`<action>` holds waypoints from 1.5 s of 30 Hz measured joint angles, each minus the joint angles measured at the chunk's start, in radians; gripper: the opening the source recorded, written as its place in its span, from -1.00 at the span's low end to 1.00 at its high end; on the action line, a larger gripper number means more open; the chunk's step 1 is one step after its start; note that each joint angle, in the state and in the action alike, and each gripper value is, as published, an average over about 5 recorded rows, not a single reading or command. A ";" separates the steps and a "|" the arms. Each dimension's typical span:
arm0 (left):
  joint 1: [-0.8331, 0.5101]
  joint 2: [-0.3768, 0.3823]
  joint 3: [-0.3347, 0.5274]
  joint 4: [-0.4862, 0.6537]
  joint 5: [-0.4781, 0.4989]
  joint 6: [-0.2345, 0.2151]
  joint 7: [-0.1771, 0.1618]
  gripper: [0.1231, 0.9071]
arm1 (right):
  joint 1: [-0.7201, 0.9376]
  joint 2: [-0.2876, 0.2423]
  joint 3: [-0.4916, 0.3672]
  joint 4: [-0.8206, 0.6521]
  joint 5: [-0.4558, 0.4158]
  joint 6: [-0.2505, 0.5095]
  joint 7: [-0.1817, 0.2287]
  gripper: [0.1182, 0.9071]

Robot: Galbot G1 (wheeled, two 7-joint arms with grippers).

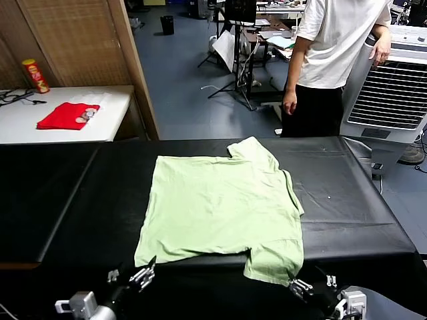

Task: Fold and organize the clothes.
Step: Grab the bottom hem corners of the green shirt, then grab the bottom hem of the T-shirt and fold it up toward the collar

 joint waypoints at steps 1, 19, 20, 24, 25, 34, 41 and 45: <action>-0.001 -0.001 0.000 0.001 0.006 0.003 0.002 0.72 | 0.000 0.001 -0.001 -0.001 0.000 0.000 0.000 0.66; -0.019 -0.005 0.006 0.037 0.042 0.006 0.003 -0.30 | -0.020 0.014 -0.002 0.008 -0.008 0.010 0.009 -0.97; -0.019 -0.004 0.006 0.037 0.042 0.006 0.003 -0.43 | -0.025 0.015 0.000 0.016 -0.006 0.010 0.009 -0.98; -0.014 -0.001 0.006 0.032 0.046 0.006 0.003 -0.90 | -0.040 0.010 0.014 0.057 0.017 0.016 0.010 -0.99; -0.011 -0.001 0.006 0.029 0.048 0.005 0.003 -0.97 | -0.039 0.008 0.019 0.066 0.026 0.022 0.010 -0.99; -0.005 0.005 -0.022 -0.027 0.050 -0.034 0.010 -0.99 | 0.094 -0.043 0.042 0.024 0.135 0.134 0.009 -0.99; -0.116 -0.014 -0.018 -0.006 0.044 -0.066 0.008 -0.99 | 0.308 -0.096 -0.012 -0.122 0.138 0.186 0.016 -0.99; -0.196 -0.026 -0.002 0.030 0.064 -0.079 0.010 -0.99 | 0.431 -0.107 -0.064 -0.219 0.096 0.225 0.016 -0.99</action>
